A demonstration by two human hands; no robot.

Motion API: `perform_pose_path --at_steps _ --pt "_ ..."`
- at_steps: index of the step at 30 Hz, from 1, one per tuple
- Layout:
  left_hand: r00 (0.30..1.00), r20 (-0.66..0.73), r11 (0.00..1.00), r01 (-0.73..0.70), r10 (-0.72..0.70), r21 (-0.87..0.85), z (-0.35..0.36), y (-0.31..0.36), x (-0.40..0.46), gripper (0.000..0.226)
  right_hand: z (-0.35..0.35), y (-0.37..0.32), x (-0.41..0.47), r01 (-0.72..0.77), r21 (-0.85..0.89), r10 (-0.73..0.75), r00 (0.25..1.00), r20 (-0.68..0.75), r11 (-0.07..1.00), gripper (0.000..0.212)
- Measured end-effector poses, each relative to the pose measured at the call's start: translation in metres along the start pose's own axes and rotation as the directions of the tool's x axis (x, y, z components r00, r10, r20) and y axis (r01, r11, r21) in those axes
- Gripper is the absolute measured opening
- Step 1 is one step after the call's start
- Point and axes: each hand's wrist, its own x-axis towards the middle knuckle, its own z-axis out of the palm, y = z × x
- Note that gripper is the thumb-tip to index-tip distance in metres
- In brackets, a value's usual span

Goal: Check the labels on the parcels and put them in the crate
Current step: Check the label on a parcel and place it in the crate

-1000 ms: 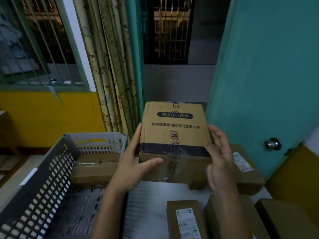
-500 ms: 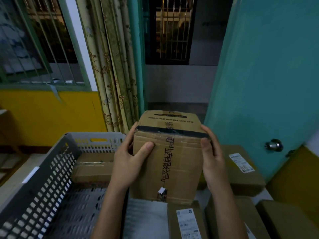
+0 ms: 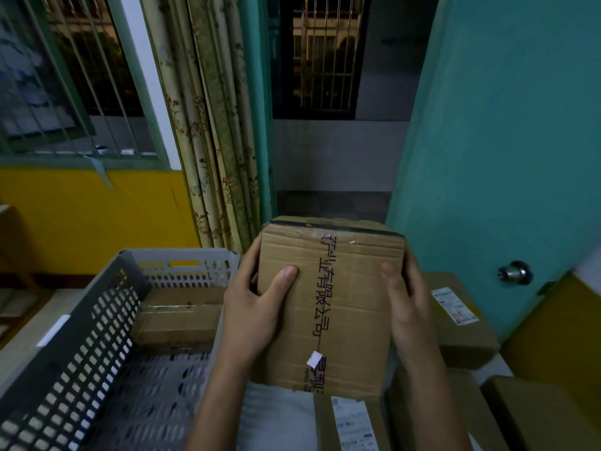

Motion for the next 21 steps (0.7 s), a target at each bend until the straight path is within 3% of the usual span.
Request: perform_pose_path --at_steps 3,9,16,21 --pt "1.0 0.004 1.0 -0.017 0.017 0.018 0.004 0.0 0.001 0.067 0.0 0.003 0.001 0.001 0.024 0.0 1.0 -0.027 1.0 0.065" --pt "0.995 -0.075 0.998 0.058 -0.059 -0.015 0.003 0.007 0.005 0.05 -0.003 0.013 -0.003 -0.124 0.109 0.109 0.985 0.13 0.986 0.054" --pt "0.959 0.266 0.978 0.142 -0.097 -0.155 -0.006 0.001 -0.005 0.074 -0.004 0.012 0.001 -0.067 0.296 0.094 0.992 -0.079 0.953 0.055" --pt "0.978 0.197 0.953 0.124 -0.07 -0.278 -0.004 0.002 -0.004 0.071 -0.003 0.006 0.006 -0.033 0.263 0.071 0.988 -0.137 0.964 0.046"
